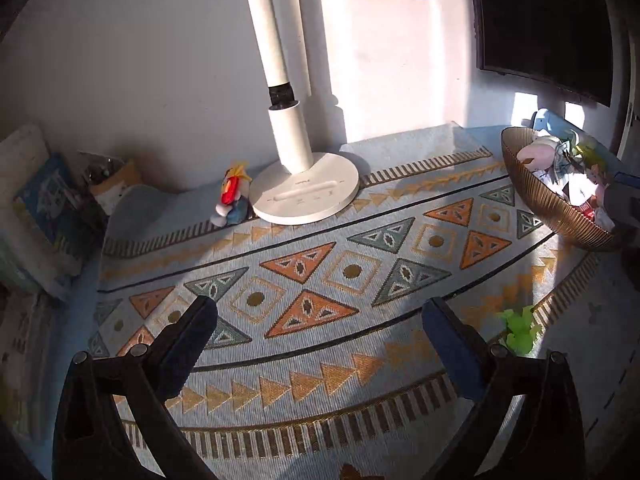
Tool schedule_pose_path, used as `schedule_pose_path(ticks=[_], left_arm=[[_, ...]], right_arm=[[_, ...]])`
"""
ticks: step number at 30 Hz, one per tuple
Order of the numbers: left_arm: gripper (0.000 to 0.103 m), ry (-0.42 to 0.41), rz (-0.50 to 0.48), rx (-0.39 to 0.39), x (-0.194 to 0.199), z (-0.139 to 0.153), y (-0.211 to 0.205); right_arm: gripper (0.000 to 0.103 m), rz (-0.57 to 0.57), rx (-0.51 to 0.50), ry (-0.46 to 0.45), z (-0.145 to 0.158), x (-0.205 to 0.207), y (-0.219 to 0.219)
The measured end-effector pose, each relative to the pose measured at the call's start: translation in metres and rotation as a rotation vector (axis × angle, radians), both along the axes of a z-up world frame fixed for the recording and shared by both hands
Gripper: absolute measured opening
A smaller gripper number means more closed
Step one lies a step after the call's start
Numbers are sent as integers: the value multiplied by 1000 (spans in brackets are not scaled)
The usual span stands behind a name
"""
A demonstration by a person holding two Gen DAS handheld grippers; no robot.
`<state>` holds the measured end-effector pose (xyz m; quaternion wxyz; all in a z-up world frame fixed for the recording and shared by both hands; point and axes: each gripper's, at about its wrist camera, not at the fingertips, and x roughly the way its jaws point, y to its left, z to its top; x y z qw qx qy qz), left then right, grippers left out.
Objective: Organize objects
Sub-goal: 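Move both grippers back over the rug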
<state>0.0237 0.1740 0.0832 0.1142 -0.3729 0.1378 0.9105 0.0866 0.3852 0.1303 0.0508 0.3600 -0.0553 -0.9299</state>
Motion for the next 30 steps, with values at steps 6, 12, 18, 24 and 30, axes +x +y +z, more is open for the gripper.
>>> schedule_pose_path(ticks=[6, 12, 18, 24, 30], left_arm=[[102, -109, 206, -12, -4, -50, -80], [103, -89, 260, -46, -20, -69, -92], [103, -103, 254, 6, -26, -72, -97], [103, -169, 293, 149, -33, -76, -115], [103, -170, 287, 138, -33, -75, -114]], right_arm=[[91, 48, 95, -136, -73, -37, -62], [91, 35, 121, -241, -113, -74, -77], [100, -11, 172, -236, -121, -83, -82], [103, -27, 157, -215, -123, -82, -81], [103, -20, 158, -203, -122, -78, -81]])
